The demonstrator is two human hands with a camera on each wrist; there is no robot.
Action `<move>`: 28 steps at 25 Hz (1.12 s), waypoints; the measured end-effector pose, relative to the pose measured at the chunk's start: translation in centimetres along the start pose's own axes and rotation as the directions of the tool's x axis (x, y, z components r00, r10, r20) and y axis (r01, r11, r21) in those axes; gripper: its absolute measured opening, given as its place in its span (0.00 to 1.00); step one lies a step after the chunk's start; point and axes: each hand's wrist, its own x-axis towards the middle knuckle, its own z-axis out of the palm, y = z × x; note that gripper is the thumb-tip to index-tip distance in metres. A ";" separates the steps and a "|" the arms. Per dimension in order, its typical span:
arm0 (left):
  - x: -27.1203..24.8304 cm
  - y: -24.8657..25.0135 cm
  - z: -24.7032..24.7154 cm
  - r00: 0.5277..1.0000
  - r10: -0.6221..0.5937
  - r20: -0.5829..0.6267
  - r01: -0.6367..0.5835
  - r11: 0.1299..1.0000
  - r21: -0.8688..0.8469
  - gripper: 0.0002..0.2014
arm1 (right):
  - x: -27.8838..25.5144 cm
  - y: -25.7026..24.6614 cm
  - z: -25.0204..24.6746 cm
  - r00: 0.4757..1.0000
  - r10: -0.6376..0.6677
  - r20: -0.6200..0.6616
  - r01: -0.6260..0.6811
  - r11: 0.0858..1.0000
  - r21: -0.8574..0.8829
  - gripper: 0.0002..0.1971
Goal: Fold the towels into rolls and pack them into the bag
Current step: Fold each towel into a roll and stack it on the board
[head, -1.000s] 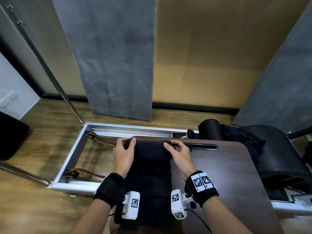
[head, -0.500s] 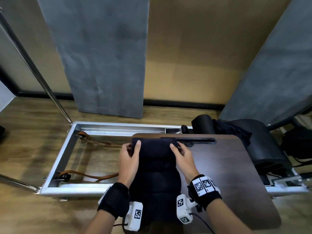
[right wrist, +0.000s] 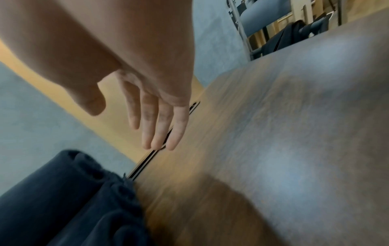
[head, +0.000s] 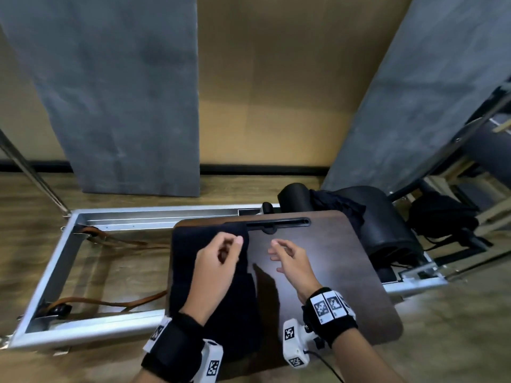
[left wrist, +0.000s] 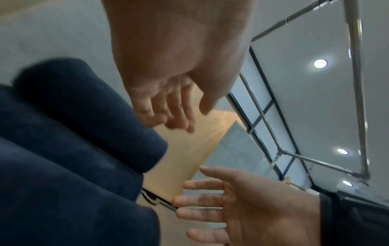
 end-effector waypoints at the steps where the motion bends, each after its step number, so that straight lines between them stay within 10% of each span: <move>1: -0.3 0.2 1.9 0.991 -0.025 0.130 0.019 0.999 0.048 0.07 | -0.4 0.3 -1.6 1.000 0.024 0.015 -0.024 1.000 -0.015 0.08; 10: -4.9 3.0 21.8 0.874 -0.112 0.473 0.012 0.978 0.209 0.04 | -3.3 7.7 -21.0 0.991 0.129 0.038 -0.130 0.991 0.039 0.07; 19: -10.0 8.3 42.0 0.855 -0.177 0.487 0.071 0.971 0.229 0.04 | -5.5 14.3 -41.5 0.985 0.170 -0.034 -0.169 0.985 0.045 0.09; 28: -4.5 8.5 53.0 0.886 -0.229 0.403 0.128 0.957 0.261 0.05 | 2.9 13.3 -49.1 0.988 0.126 0.086 -0.127 0.992 0.016 0.08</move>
